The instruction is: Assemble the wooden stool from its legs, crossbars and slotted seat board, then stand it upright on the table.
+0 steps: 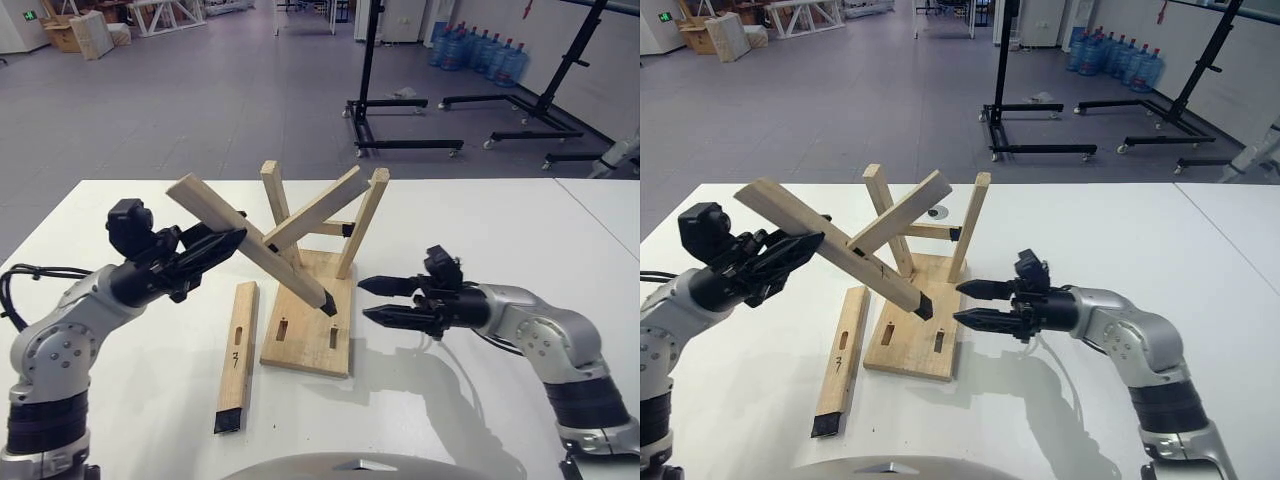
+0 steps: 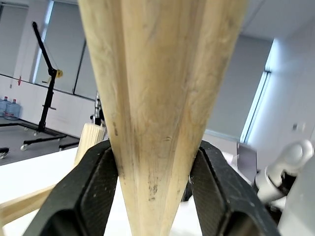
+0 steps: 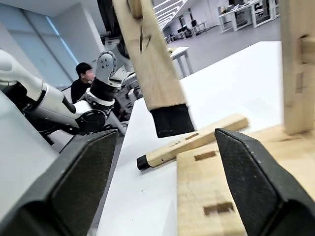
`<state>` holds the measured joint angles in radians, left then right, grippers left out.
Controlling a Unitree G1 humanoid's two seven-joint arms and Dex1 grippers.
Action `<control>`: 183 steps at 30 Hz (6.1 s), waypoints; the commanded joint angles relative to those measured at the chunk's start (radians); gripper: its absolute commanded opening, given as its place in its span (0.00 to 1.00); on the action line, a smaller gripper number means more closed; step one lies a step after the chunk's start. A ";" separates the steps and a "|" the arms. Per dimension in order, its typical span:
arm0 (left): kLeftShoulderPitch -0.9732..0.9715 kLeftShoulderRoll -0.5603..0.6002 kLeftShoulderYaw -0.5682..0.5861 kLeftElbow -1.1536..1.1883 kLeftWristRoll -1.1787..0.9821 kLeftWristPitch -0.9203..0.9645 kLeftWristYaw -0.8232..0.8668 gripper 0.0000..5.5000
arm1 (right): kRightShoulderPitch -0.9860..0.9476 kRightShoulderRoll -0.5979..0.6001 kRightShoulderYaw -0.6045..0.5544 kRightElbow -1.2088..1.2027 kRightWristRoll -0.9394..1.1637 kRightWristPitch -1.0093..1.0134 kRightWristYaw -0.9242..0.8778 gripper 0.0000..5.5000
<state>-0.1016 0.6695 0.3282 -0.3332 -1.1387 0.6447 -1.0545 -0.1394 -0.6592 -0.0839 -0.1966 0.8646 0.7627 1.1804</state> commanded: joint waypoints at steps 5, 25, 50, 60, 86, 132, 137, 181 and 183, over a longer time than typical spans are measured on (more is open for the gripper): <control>-0.029 0.154 -0.054 0.035 0.248 -0.146 -0.234 0.37 | -0.003 -0.020 -0.149 0.112 -0.010 -0.028 -0.064 0.66; -0.103 0.134 -0.329 0.147 0.528 -0.411 -0.403 0.37 | -0.105 -0.036 -0.098 0.161 -0.034 -0.012 -0.016 0.66; -0.323 0.062 -0.382 0.338 0.572 -0.437 -0.395 0.37 | -0.057 -0.004 -0.065 0.162 -0.107 -0.085 -0.028 0.66; -0.349 0.040 -0.339 0.318 0.518 -0.405 -0.410 0.37 | -0.057 0.005 -0.058 0.165 -0.107 -0.083 -0.027 0.66; -0.391 0.018 -0.388 0.423 0.633 -0.489 -0.492 0.37 | -0.079 0.001 -0.044 0.181 -0.108 -0.077 -0.014 0.66; -0.124 0.159 -0.646 0.312 0.792 -0.520 -0.339 0.44 | -0.101 0.012 -0.045 0.201 -0.132 -0.109 -0.025 0.66; -0.187 0.132 -0.546 0.279 0.695 -0.391 -0.295 0.57 | -0.091 0.011 -0.046 0.191 -0.132 -0.107 -0.029 0.66; 0.300 -0.218 -0.365 -0.151 1.001 0.421 0.902 0.67 | 0.258 0.077 -0.093 -0.143 -0.058 -0.090 -0.244 0.66; 0.293 -0.154 -0.331 -0.074 1.002 0.376 0.859 0.67 | 0.254 0.083 -0.095 -0.139 -0.056 -0.094 -0.250 0.66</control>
<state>0.1621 0.4466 -0.0283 -0.5153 -0.1738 1.0150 -0.1669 0.1247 -0.5792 -0.1761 -0.3284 0.8064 0.6735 0.9413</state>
